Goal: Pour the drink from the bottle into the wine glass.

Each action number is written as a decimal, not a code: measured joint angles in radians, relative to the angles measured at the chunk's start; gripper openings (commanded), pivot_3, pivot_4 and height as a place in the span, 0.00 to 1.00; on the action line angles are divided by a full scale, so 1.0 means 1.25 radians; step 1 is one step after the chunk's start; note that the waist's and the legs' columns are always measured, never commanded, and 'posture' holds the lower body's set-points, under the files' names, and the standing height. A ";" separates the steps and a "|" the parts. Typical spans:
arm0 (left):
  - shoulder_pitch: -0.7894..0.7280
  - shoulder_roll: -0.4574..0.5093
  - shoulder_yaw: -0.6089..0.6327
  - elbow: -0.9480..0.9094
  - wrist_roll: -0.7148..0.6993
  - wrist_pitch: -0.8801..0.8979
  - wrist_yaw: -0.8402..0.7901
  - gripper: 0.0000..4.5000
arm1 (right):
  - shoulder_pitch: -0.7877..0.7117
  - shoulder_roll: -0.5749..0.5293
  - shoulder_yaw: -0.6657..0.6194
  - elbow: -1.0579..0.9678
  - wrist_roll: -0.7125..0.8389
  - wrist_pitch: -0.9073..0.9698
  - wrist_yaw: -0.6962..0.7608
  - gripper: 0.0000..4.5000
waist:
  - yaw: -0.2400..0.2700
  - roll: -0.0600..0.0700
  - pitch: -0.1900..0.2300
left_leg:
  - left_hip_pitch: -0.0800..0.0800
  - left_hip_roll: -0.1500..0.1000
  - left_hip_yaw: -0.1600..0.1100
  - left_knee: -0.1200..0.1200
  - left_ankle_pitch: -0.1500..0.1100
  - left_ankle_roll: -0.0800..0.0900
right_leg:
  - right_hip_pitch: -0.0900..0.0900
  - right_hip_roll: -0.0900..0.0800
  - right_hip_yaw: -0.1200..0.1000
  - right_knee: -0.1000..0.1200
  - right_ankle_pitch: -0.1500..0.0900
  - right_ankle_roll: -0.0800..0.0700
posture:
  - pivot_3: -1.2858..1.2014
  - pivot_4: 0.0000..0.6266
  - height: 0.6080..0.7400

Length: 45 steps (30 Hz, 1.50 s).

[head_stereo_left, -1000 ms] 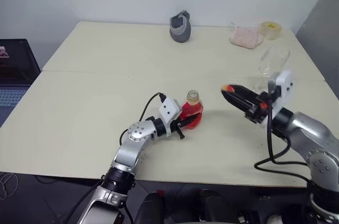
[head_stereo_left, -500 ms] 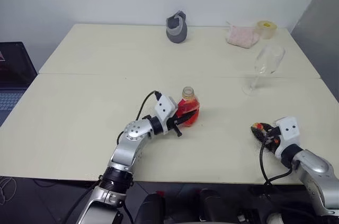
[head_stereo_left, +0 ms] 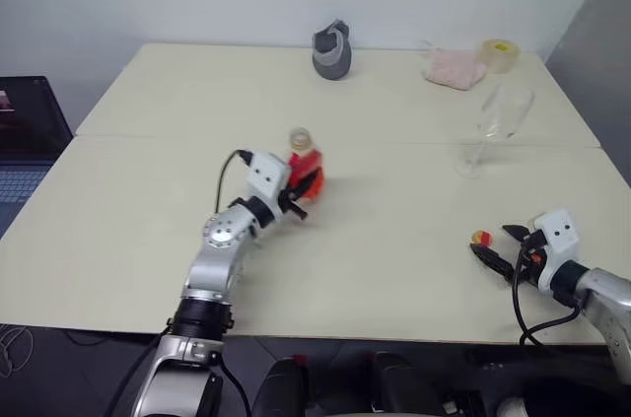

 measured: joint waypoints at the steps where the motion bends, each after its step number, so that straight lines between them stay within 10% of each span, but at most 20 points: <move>1: -0.021 0.004 0.024 0.038 -0.002 -0.006 0.017 0.17 | -0.035 -0.003 0.034 -0.043 0.005 0.016 0.010 1.00 | -0.004 0.000 0.000 | 0.001 0.000 0.000 0.000 0.000 0.000 | 0.000 0.001 -0.001 0.000 0.000 0.000 | 0.52 0.24 1.00; 11: -0.146 0.066 0.154 0.331 -0.035 -0.086 0.066 0.17 | -0.334 0.163 0.351 -0.091 -0.091 0.040 -0.020 1.00 | 0.005 -0.002 0.001 | -0.003 -0.002 -0.005 0.001 0.000 -0.001 | -0.002 -0.003 -0.004 -0.001 0.003 -0.004 | 0.52 0.24 1.00; 20: -0.219 0.091 0.171 0.528 -0.030 -0.180 0.080 0.17 | -0.498 0.309 0.379 0.000 -0.099 0.119 -0.077 1.00 | 0.006 -0.002 0.001 | -0.004 -0.003 -0.010 0.001 0.000 0.000 | -0.002 -0.004 -0.006 0.000 0.003 -0.004 | 0.52 0.24 1.00; 32: -0.169 0.092 0.182 0.508 -0.043 -0.197 0.067 0.99 | -0.515 0.325 0.378 -0.056 -0.075 0.178 -0.073 1.00 | 0.000 -0.002 0.001 | -0.003 -0.002 -0.011 0.000 0.000 0.000 | -0.002 -0.004 -0.007 0.001 0.003 -0.004 | 0.52 0.24 1.00; 45: 0.090 0.090 0.216 0.128 -0.070 -0.082 0.154 0.99 | -0.392 0.276 0.325 -0.181 -0.007 0.234 -0.080 1.00 | 0.002 -0.002 0.000 | -0.003 -0.001 -0.011 0.000 0.000 0.000 | -0.001 -0.004 -0.006 0.000 0.003 -0.004 | 0.52 0.24 1.00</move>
